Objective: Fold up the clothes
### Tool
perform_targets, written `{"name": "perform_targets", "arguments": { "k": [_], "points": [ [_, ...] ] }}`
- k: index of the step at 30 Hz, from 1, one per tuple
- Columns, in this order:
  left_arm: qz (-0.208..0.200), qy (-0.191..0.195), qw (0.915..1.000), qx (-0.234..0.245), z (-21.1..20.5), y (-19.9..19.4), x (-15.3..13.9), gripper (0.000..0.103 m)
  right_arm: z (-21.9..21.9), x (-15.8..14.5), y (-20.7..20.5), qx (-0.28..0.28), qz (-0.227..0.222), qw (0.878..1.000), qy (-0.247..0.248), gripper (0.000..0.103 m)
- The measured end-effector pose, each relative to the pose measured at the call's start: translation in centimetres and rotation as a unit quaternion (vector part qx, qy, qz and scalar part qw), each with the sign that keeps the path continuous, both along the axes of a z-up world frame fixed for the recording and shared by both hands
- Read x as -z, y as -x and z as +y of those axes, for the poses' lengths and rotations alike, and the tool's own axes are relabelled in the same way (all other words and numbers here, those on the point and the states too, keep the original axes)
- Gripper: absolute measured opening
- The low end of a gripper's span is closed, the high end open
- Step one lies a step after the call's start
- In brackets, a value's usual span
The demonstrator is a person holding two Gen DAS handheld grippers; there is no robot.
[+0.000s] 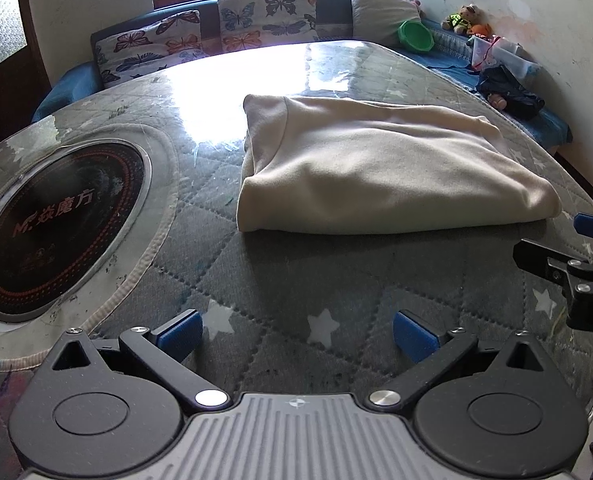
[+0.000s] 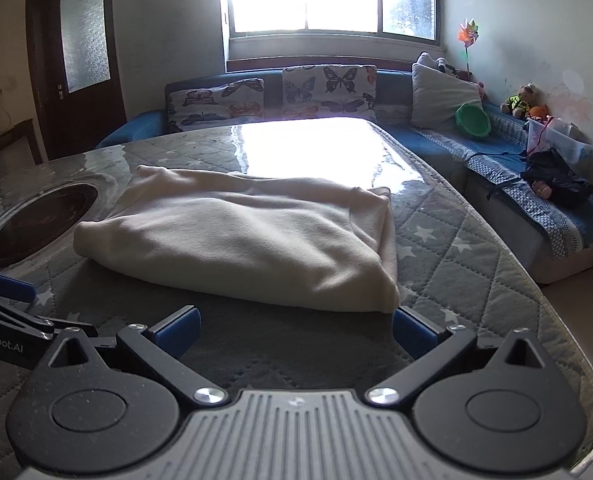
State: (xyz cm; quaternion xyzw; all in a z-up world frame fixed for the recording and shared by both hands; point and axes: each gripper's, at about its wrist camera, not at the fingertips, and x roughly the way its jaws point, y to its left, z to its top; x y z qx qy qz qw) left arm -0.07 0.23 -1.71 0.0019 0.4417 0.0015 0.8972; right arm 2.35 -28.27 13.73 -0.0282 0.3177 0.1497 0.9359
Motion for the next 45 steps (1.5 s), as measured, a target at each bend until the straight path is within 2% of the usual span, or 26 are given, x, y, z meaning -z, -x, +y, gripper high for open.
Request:
{"name": "perform_targets", "arguments": {
  "k": [45],
  "points": [
    [-0.046, -0.014, 0.9988, -0.007, 1.2, 4.7, -1.6, 0.103, 2.8, -1.1, 3.3, 0.006, 0.001, 1.000, -0.008, 0.103]
  ]
}}
